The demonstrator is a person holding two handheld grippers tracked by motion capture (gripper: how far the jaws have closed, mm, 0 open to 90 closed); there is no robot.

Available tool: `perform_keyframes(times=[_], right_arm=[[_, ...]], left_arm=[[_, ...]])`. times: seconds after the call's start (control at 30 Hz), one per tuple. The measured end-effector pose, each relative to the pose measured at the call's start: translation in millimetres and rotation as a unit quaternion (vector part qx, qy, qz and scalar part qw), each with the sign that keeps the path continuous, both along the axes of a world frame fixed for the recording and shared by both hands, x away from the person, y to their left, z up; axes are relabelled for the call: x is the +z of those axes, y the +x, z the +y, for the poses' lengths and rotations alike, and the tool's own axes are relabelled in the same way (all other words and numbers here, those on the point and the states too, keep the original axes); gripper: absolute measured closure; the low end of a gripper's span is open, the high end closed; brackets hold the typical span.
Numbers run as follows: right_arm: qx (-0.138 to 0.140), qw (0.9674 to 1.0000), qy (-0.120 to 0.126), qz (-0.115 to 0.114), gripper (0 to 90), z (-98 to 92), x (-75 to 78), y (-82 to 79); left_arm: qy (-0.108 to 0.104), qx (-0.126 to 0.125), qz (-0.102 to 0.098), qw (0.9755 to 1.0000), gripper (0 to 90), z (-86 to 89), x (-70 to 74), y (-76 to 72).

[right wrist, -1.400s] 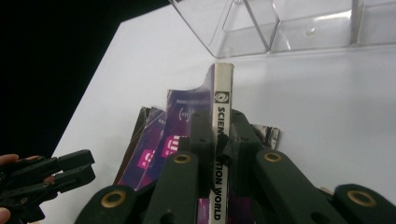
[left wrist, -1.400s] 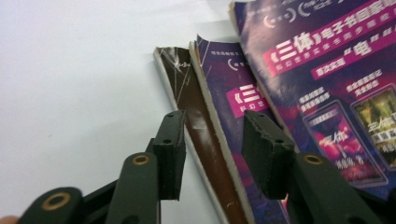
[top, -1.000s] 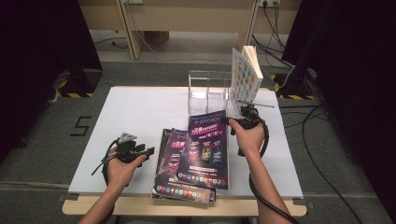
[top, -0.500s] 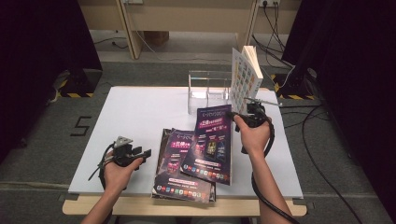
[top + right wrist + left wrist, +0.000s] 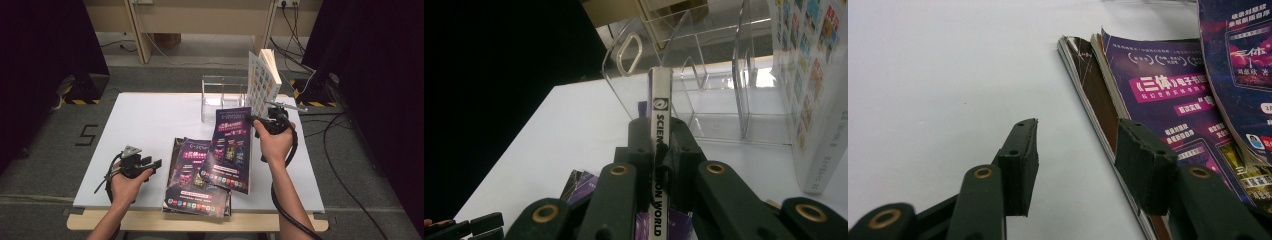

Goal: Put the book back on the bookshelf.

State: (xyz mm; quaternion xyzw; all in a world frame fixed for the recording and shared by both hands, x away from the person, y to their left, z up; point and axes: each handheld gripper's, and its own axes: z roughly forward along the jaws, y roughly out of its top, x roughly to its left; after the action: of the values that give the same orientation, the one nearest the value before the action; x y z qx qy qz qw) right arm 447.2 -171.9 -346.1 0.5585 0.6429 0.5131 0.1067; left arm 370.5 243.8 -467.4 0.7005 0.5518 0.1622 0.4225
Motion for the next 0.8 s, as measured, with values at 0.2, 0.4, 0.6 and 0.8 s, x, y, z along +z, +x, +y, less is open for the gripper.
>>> perform_keyframes(times=[0.2, 0.4, 0.6, 0.8], right_arm=[[-0.004, 0.9998, -0.005, -0.019, 83.1, 0.1, 7.7, -0.6], [-0.011, 0.9992, -0.014, -0.037, 83.1, -0.1, 16.1, -1.1], [-0.017, 0.9985, -0.021, -0.047, 83.1, -0.6, 19.8, -1.3], [-0.021, 0.9979, -0.019, -0.058, 83.1, -1.2, 25.5, -2.4]], left_arm=[[0.0, 0.002, -0.002, 1.0, 50.9, 0.8, 0.7, -0.1], [0.0, 0.003, -0.003, 1.0, 50.8, 0.9, 1.3, -0.1], [-0.001, 0.004, -0.003, 1.0, 50.6, 1.0, 1.1, 0.2], [-0.001, 0.004, -0.004, 1.0, 50.6, 1.1, 1.5, 0.0]])
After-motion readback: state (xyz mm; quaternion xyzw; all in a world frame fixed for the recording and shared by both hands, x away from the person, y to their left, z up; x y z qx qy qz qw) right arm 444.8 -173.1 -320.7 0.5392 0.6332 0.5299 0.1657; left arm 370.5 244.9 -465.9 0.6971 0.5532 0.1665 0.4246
